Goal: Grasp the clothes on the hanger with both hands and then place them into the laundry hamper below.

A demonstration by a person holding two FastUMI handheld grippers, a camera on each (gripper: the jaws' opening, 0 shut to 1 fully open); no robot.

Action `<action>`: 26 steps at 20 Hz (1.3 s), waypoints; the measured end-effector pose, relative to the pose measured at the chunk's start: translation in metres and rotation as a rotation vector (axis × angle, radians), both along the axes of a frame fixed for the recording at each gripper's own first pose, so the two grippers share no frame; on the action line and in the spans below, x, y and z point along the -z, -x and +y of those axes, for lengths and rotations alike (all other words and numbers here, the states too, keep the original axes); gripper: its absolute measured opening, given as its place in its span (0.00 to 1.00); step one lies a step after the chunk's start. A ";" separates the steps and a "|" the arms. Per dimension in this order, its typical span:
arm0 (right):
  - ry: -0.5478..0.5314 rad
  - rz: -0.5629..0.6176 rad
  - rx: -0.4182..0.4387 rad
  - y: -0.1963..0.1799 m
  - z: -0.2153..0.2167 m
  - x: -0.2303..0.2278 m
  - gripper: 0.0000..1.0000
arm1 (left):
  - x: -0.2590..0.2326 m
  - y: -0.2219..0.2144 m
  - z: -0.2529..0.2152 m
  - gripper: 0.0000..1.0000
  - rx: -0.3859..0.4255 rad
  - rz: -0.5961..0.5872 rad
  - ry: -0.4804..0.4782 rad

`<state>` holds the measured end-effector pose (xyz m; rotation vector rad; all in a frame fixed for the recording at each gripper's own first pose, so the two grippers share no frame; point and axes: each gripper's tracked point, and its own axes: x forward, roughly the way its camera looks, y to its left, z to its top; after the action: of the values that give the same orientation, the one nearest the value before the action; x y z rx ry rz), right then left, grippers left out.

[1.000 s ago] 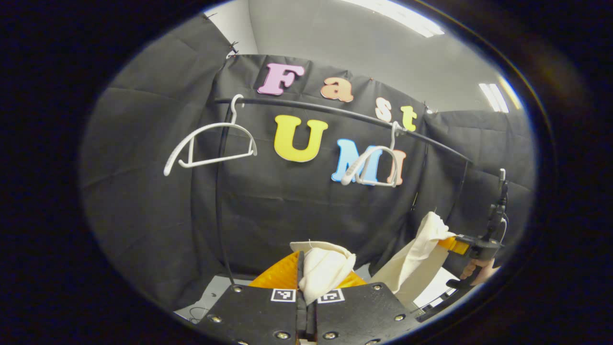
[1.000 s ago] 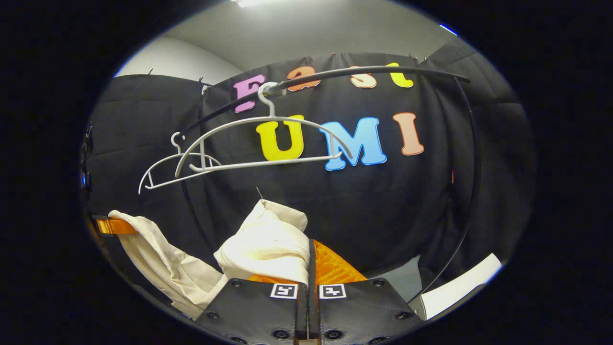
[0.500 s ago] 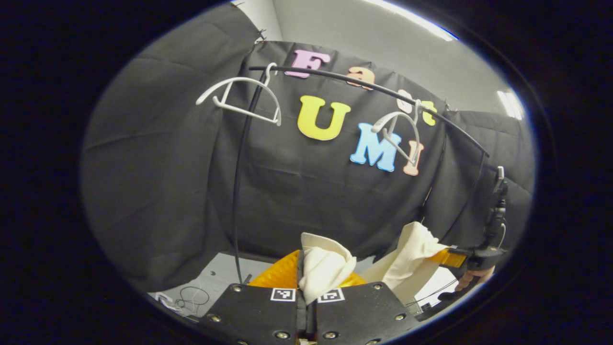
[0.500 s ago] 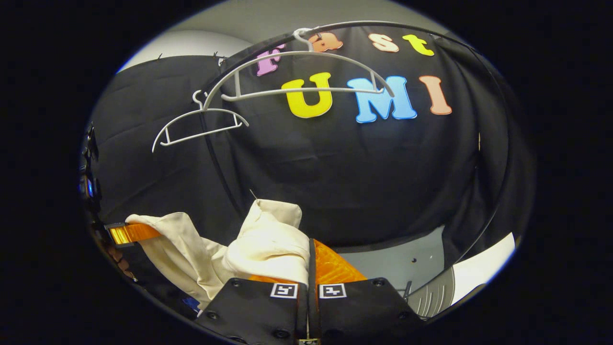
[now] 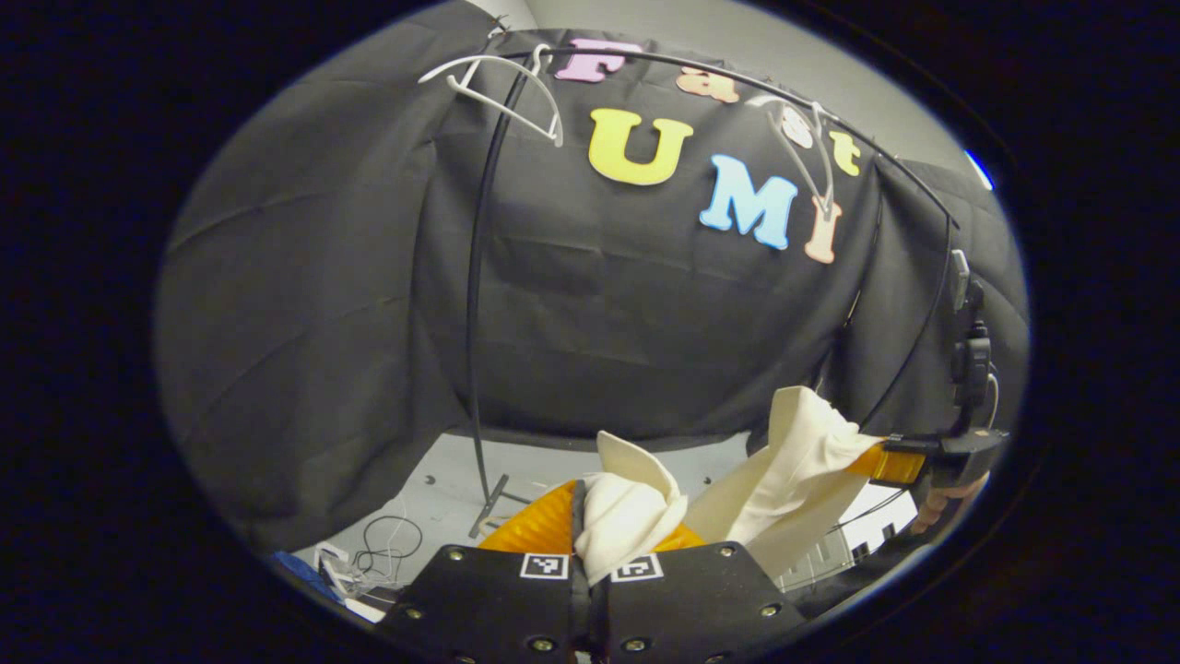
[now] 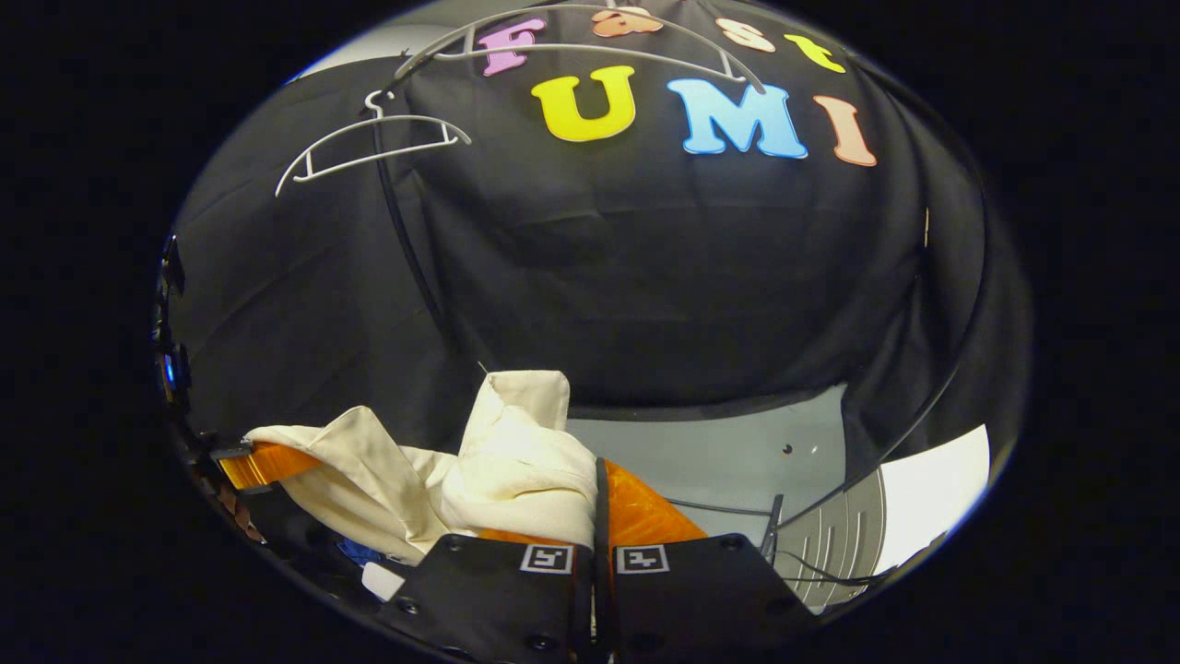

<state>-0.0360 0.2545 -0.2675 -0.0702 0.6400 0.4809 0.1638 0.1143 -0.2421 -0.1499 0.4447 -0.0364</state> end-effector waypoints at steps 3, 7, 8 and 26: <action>0.028 0.033 0.032 -0.007 -0.010 0.024 0.04 | 0.027 -0.004 0.006 0.02 -0.001 0.058 -0.013; 0.071 0.054 0.047 -0.018 -0.007 0.044 0.07 | 0.053 -0.013 0.012 0.03 0.000 0.106 -0.035; 0.075 0.060 0.051 -0.020 -0.006 0.046 0.07 | 0.058 -0.013 0.012 0.02 0.000 0.114 -0.036; 0.076 0.174 -0.053 0.017 0.000 0.049 0.93 | 0.114 0.035 0.038 0.94 -0.092 0.264 -0.059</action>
<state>-0.0527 0.2546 -0.3167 -0.1183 0.8282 0.5178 0.1285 0.1522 -0.3557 -0.1167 0.7010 0.0877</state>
